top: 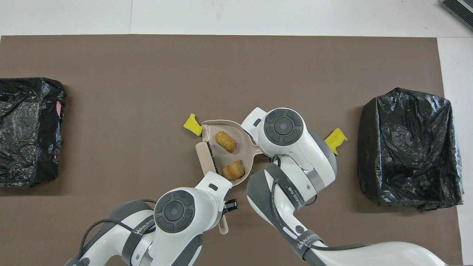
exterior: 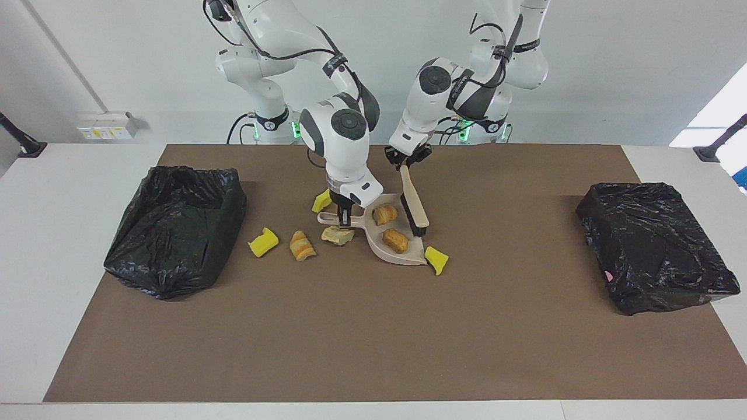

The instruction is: Sweep and dump trash in bin

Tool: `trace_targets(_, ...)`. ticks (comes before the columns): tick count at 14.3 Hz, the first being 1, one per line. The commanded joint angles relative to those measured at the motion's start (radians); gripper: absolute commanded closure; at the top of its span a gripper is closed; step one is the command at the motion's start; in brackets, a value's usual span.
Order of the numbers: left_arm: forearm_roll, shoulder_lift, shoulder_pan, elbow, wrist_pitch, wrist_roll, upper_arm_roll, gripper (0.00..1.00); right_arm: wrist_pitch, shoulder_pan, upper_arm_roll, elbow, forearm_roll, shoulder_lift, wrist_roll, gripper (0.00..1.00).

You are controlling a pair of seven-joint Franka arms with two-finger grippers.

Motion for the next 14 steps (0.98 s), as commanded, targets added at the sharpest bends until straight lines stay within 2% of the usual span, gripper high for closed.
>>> trace_targets(1,0.077,0.013,0.080,0.037,-0.077,0.146,0.005,1.00,-0.001,-0.001,0.005,-0.008,-0.016,-0.003,0.016,1.00)
trace_targets(4,0.181,0.054,0.195,0.079,-0.074,0.362,0.005,1.00,-0.016,0.002,0.003,-0.013,-0.022,-0.014,0.053,1.00)
trace_targets(7,0.213,0.131,0.302,0.172,-0.065,0.522,0.005,1.00,-0.024,0.010,0.003,-0.014,-0.046,-0.017,0.107,1.00)
trace_targets(9,0.271,0.183,0.315,0.199,-0.062,0.567,0.005,1.00,-0.032,0.010,0.003,-0.014,-0.048,-0.019,0.111,1.00)
trace_targets(10,0.303,0.189,0.321,0.199,-0.062,0.570,0.005,1.00,-0.035,0.010,0.003,-0.014,-0.048,-0.019,0.111,1.00)
trace_targets(14,0.308,0.189,0.307,0.179,-0.086,0.582,-0.001,1.00,-0.038,0.010,0.003,-0.014,-0.048,-0.019,0.111,1.00)
